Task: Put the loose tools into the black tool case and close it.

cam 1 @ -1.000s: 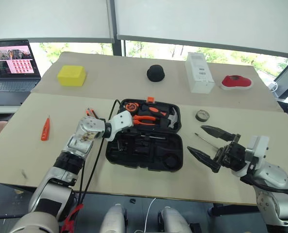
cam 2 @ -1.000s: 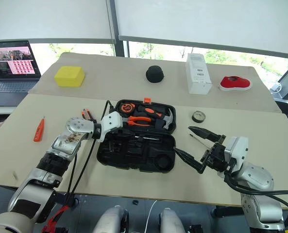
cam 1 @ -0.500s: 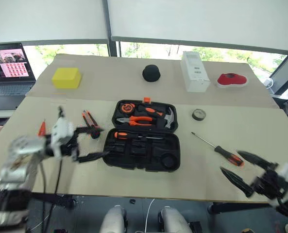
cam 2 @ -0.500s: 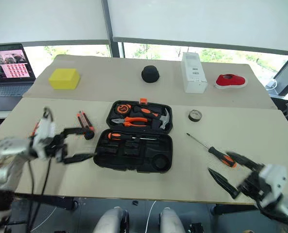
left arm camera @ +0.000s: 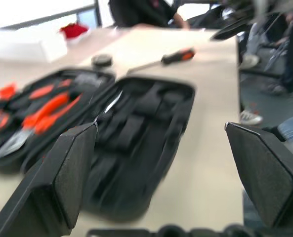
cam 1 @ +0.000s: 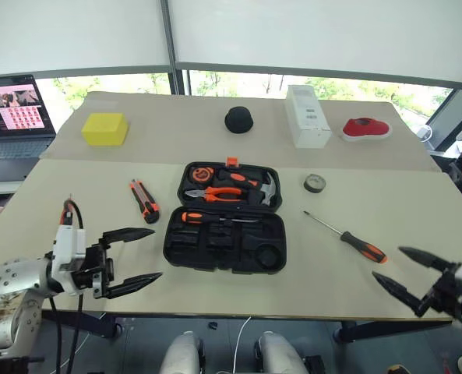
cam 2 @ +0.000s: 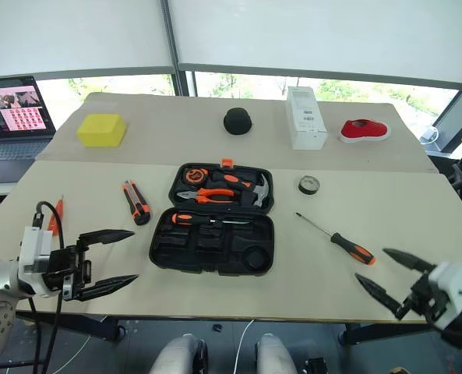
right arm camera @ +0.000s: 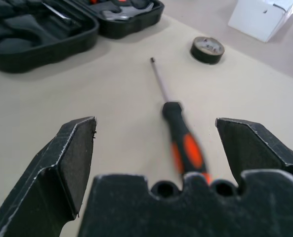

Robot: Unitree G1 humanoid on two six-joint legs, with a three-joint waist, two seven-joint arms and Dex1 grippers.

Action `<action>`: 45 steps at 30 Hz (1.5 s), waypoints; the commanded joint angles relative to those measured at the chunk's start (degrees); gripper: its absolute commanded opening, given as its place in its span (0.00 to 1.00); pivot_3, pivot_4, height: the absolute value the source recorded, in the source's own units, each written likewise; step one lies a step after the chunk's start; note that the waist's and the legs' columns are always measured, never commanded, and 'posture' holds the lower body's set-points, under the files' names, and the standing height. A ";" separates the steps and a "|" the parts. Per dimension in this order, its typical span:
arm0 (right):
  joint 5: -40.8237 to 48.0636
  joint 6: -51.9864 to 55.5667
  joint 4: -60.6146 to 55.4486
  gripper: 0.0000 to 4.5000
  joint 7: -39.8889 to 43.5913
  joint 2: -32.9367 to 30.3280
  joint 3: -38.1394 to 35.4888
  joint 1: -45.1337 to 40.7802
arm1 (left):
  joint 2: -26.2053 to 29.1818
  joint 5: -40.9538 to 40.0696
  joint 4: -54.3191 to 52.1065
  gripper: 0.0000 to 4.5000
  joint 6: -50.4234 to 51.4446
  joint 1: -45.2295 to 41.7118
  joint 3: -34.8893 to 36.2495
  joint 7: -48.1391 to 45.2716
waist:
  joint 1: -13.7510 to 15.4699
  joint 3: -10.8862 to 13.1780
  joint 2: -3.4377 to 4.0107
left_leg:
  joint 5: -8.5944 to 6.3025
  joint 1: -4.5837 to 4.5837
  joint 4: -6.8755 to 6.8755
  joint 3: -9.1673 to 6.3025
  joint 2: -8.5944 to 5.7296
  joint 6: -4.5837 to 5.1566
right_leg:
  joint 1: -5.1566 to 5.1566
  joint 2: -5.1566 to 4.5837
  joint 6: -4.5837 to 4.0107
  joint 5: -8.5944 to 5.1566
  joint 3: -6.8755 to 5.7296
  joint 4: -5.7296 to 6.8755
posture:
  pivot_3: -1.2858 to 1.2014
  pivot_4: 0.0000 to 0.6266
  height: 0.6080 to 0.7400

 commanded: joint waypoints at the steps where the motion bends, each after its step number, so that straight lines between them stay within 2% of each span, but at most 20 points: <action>1: -3.69 7.64 3.58 1.00 0.28 -3.80 6.54 -5.48 | -0.49 -1.95 -3.56 0.99 1.99 -2.04 -2.19 2.07 | 0.11 0.00 -0.04 | 0.00 0.02 -0.02 0.04 0.00 -0.01 | 0.03 0.09 0.02 0.01 -0.03 0.00 | 0.52 0.24 1.00; 5: -7.01 10.75 8.64 1.00 0.63 -5.05 12.05 -12.04 | -0.46 -1.43 -4.45 0.99 2.58 -2.86 -4.23 2.17 | 0.26 0.01 -0.02 | 0.00 -0.08 -0.07 0.10 0.00 0.00 | -0.03 0.15 0.02 -0.03 -0.10 0.00 | 0.52 0.24 1.00; 10: -10.00 8.30 14.08 0.72 1.80 -5.20 14.92 -17.34 | -0.19 -1.61 -4.87 1.00 2.57 -2.89 -4.96 2.00 | 0.07 0.01 -0.01 | 0.00 -0.13 -0.06 0.16 -0.08 0.00 | -0.06 0.08 0.10 -0.03 -0.05 -0.04 | 0.52 0.24 1.00; 16: -10.01 7.37 15.57 0.26 4.39 -6.10 13.59 -16.52 | 0.42 -2.13 -4.01 1.00 2.45 -3.06 -4.21 1.10 | 0.16 0.01 -0.01 | -0.01 -0.16 -0.06 0.16 -0.08 0.00 | -0.06 0.08 0.13 -0.04 -0.07 -0.04 | 0.52 0.24 1.00; 17: -9.61 5.09 15.89 0.22 4.74 -6.00 12.34 -16.43 | 0.41 -2.53 -3.59 1.00 2.33 -3.27 -3.87 0.74 | 0.12 0.01 -0.01 | -0.01 -0.15 -0.06 0.16 -0.08 0.00 | -0.06 0.08 0.13 -0.04 -0.07 -0.04 | 0.52 0.24 1.00; 19: -8.65 0.15 16.20 0.23 5.95 -6.15 9.81 -16.84 | 0.23 -3.22 -2.88 1.00 2.17 -3.76 -3.13 0.53 | 0.08 0.02 0.00 | -0.01 -0.15 -0.06 0.16 -0.07 0.00 | -0.06 0.09 0.13 -0.04 -0.07 -0.05 | 0.52 0.24 1.00; 21: -4.06 -3.53 13.11 0.23 11.44 -5.78 7.56 -17.39 | -0.03 -3.31 -1.83 1.00 1.60 -4.10 -2.45 0.54 | 0.08 0.05 0.06 | -0.01 -0.15 -0.06 0.18 -0.07 0.00 | -0.08 0.09 0.13 -0.04 -0.06 -0.05 | 0.52 0.24 1.00; 22: -0.38 -3.28 9.95 0.23 15.11 -5.47 6.98 -17.41 | -0.14 -3.12 -1.13 1.00 1.16 -4.11 -2.22 0.39 | 0.05 0.06 0.07 | -0.01 -0.15 -0.06 0.19 -0.08 0.00 | -0.07 0.09 0.14 -0.04 -0.06 -0.05 | 0.52 0.24 1.00; 26: 3.89 3.29 -0.48 0.23 17.18 -6.13 10.50 -19.71 | 0.05 -1.93 0.69 1.00 0.00 -2.73 -1.17 0.30 | -0.57 0.08 0.08 | -0.01 -0.08 -0.12 0.10 0.04 0.00 | -0.06 0.19 0.12 -0.04 -0.04 -0.04 | 0.52 0.24 1.00; 30: 4.29 18.78 -11.54 0.23 11.79 -3.78 23.52 -32.11 | -0.05 -0.37 2.62 1.00 -1.74 0.59 1.14 1.09 | -1.27 0.11 0.07 | -0.01 -0.04 -0.13 -0.07 0.08 -0.01 | -0.11 0.16 0.09 -0.03 -0.01 -0.02 | 0.52 0.24 1.00; 32: -0.56 29.04 -13.90 0.23 5.00 -2.67 30.09 -37.97 | -0.52 0.21 2.33 1.00 -2.29 1.67 1.59 2.23 | -1.32 0.14 0.03 | -0.01 -0.16 -0.15 -0.12 0.08 -0.01 | -0.28 0.15 0.04 -0.02 -0.03 0.02 | 0.52 0.24 1.00; 34: -3.20 33.75 -14.76 0.23 3.39 -0.60 36.31 -43.62 | -1.00 0.53 1.32 1.00 -2.48 3.07 2.19 3.65 | -0.76 0.15 -0.04 | -0.01 -0.37 -0.14 -0.15 0.09 -0.01 | -0.54 0.06 0.03 -0.01 -0.06 0.09 | 0.52 0.24 1.00; 37: -6.42 37.40 -13.78 0.23 3.45 2.02 43.30 -49.98 | -1.53 0.69 -0.50 1.00 -2.63 5.36 2.81 5.10 | -0.08 0.16 -0.06 | 0.00 -0.80 -0.13 -0.12 0.01 -0.01 | -0.91 -0.05 0.09 0.03 -0.06 0.08 | 0.52 0.24 1.00; 40: -9.67 39.05 -11.01 0.23 2.33 4.64 47.51 -54.06 | -2.05 0.87 -1.95 1.00 -2.70 6.77 2.63 6.21 | 0.35 0.16 -0.07 | -0.02 -1.06 -0.13 -0.13 -0.02 0.00 | -1.17 -0.08 0.13 0.06 -0.09 0.06 | 0.52 0.24 1.00; 45: -14.22 40.90 -8.29 0.23 3.35 5.37 52.76 -58.27 | -2.92 1.28 -3.23 1.00 -3.36 8.40 2.11 7.24 | 0.47 0.15 -0.08 | -0.02 -1.54 -0.05 -0.11 -0.04 0.00 | -1.70 -0.06 0.11 0.10 -0.11 0.16 | 0.52 0.24 1.00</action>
